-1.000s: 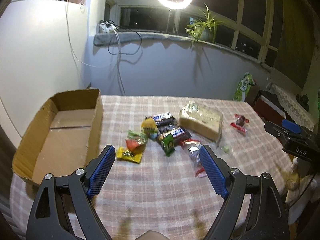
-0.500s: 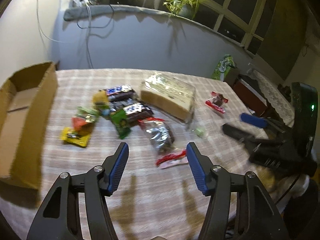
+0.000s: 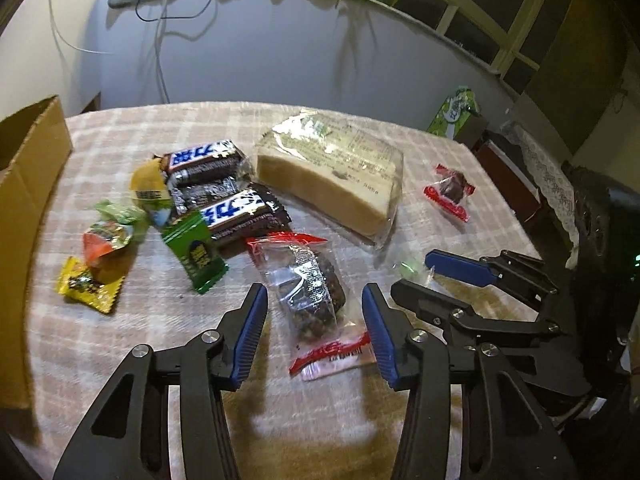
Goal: Organize snacks
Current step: 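Grasp the clear bag of dark snack with left tool while right tool grasps small clear packet, then carry both held packets over the cardboard box and open both tools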
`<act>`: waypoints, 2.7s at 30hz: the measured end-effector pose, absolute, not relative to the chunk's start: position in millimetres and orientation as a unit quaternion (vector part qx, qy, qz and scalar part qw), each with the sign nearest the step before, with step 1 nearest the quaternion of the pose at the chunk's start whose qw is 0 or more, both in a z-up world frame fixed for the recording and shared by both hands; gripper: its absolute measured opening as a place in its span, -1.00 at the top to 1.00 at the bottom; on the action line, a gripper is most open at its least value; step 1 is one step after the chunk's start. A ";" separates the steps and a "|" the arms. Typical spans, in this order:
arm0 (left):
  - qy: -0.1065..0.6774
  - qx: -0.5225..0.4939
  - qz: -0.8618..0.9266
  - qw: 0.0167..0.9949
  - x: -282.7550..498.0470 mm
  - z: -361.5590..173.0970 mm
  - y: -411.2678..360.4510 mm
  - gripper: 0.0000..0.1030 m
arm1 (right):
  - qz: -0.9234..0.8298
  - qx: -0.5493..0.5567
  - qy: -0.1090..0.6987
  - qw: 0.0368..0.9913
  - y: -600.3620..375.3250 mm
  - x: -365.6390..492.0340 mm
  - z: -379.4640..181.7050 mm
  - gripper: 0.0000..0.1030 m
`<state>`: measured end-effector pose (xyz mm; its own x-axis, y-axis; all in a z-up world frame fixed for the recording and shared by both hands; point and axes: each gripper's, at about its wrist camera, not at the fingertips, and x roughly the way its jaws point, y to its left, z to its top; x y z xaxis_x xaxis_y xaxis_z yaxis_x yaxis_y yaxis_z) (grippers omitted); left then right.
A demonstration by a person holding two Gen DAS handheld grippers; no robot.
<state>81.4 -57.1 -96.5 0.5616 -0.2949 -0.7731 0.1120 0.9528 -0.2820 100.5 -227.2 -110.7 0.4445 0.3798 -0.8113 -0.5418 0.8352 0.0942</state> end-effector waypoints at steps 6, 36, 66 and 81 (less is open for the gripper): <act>0.464 -0.094 -0.119 0.873 93.4 -104.7 -62.9 0.14 | 0.274 -0.089 0.454 0.843 -224.7 107.9 -114.4 0.32; 0.391 -0.123 -0.080 0.909 56.1 -51.9 4.7 0.35 | 0.314 -0.055 0.392 0.863 -193.8 89.2 -38.7 0.55; 0.341 -0.170 0.060 0.923 -1.5 -35.9 160.8 0.35 | 0.437 -0.124 0.352 0.818 31.6 100.5 -22.0 0.55; 0.333 -0.177 0.081 0.923 -8.3 -38.7 183.0 -0.07 | 0.443 -0.133 0.343 0.817 61.5 97.9 -26.6 -0.46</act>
